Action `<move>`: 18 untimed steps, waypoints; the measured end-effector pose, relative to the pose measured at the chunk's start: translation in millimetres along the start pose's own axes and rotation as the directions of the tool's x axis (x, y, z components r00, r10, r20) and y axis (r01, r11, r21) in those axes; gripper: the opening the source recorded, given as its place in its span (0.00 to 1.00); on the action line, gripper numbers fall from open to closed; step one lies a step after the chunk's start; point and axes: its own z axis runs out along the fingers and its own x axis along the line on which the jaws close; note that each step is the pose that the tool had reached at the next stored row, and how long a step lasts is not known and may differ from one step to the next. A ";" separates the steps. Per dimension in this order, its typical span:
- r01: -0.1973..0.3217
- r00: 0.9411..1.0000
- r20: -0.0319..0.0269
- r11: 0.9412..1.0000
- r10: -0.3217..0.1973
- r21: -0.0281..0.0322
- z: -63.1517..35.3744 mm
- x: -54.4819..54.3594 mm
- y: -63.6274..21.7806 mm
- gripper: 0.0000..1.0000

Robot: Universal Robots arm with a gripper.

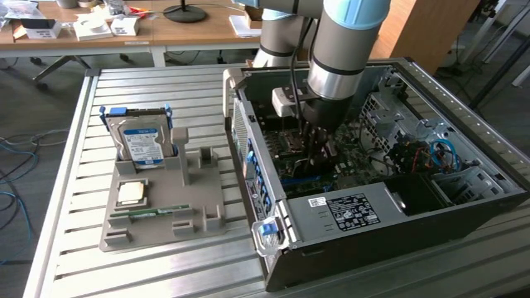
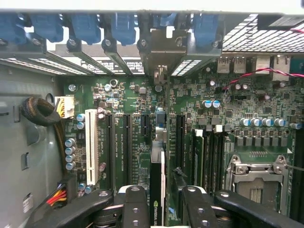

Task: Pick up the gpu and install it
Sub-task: 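Insert the gpu into the slot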

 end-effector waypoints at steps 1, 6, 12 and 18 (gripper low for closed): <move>0.000 1.000 0.000 1.000 0.000 0.000 -2.0 0.0 0.0 0.34; 0.000 1.000 0.000 1.000 0.000 0.000 -13.0 0.1 -0.3 0.34; 0.000 1.000 0.000 1.000 0.000 0.000 -27.7 0.1 -0.7 0.34; 0.000 1.000 0.000 1.000 0.000 0.000 -41.2 0.2 -1.0 0.34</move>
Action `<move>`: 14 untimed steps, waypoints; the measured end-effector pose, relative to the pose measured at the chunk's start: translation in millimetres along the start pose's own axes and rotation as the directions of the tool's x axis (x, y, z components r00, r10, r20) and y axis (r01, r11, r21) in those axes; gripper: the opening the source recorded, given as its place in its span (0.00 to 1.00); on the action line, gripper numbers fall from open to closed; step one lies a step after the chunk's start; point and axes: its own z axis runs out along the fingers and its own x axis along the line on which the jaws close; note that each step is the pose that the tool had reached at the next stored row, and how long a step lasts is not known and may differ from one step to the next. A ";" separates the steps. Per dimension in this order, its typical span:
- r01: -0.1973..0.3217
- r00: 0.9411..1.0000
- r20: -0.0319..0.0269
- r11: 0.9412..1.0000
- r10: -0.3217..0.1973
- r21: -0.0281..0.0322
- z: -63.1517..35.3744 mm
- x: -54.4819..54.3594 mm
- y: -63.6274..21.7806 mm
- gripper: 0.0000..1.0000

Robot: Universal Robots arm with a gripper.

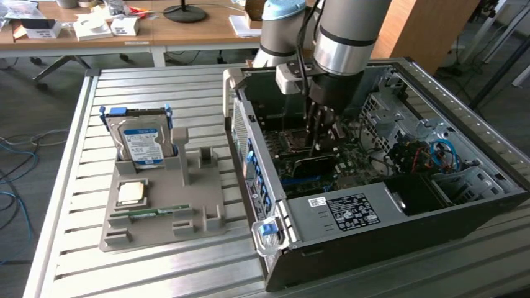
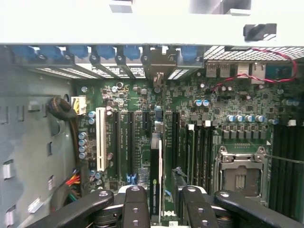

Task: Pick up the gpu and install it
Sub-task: 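Insert the gpu into the slot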

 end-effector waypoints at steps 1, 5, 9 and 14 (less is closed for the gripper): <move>0.000 1.000 0.000 1.000 0.000 0.000 -2.1 0.0 -0.1 0.34; 0.000 1.000 0.000 1.000 0.000 0.000 -10.4 0.1 -0.3 0.34; 0.000 1.000 0.000 1.000 0.000 0.000 -19.0 0.1 -0.5 0.34; 0.000 1.000 0.000 1.000 0.000 0.000 -29.3 0.2 -0.8 0.34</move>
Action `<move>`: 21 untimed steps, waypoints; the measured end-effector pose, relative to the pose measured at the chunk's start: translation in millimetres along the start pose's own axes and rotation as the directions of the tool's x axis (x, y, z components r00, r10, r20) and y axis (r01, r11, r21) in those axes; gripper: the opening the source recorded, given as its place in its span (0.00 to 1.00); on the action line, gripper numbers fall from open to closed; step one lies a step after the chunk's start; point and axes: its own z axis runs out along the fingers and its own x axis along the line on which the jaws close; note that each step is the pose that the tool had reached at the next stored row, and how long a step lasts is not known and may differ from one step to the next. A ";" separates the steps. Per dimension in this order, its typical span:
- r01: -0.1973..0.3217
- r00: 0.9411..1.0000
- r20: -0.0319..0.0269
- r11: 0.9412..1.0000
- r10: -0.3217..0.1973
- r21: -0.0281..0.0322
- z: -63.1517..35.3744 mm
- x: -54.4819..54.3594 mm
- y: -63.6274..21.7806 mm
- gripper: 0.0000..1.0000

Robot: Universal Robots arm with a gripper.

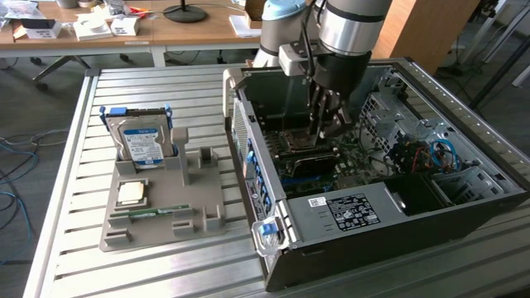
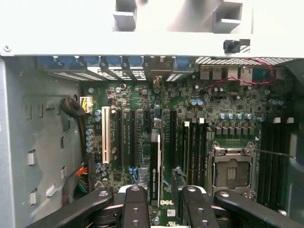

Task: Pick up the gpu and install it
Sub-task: 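Insert the gpu into the slot, then press down on the gpu until it lock into place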

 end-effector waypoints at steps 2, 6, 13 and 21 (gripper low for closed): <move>0.000 1.000 0.000 1.000 0.000 0.000 -4.2 0.0 -0.1 0.34; 0.000 1.000 0.000 1.000 0.000 0.000 -12.5 0.1 -0.3 0.34; 0.000 1.000 0.000 1.000 0.000 0.000 -20.7 0.1 -0.5 0.34; 0.000 1.000 0.000 1.000 0.000 0.000 -20.4 0.1 -0.5 0.34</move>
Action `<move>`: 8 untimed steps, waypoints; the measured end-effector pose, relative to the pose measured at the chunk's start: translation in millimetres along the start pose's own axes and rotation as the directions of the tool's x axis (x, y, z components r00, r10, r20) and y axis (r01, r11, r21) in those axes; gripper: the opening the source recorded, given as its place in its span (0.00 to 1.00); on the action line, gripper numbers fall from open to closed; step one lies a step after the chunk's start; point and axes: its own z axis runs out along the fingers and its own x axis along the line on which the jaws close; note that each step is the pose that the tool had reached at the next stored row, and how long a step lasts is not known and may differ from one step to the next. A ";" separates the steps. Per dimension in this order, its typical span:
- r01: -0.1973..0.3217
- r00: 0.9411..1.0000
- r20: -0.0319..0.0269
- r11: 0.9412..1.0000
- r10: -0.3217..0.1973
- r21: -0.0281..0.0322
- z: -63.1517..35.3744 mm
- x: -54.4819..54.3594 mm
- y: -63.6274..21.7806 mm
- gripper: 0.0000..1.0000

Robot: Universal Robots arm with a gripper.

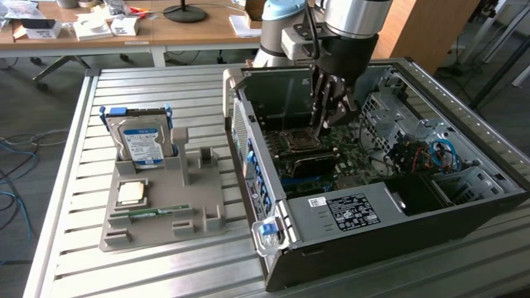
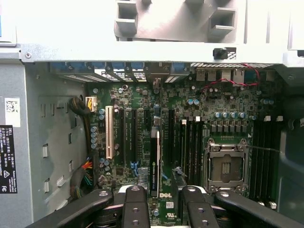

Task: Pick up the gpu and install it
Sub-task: 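Press down on the gpu until it lock into place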

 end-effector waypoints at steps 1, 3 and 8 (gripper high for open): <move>0.000 1.000 0.000 1.000 0.000 0.000 0.2 0.0 0.0 0.34; 0.000 1.000 0.001 1.000 0.000 0.000 0.7 0.0 0.0 0.34; 0.000 1.000 0.002 1.000 0.000 0.000 4.4 0.0 0.1 0.34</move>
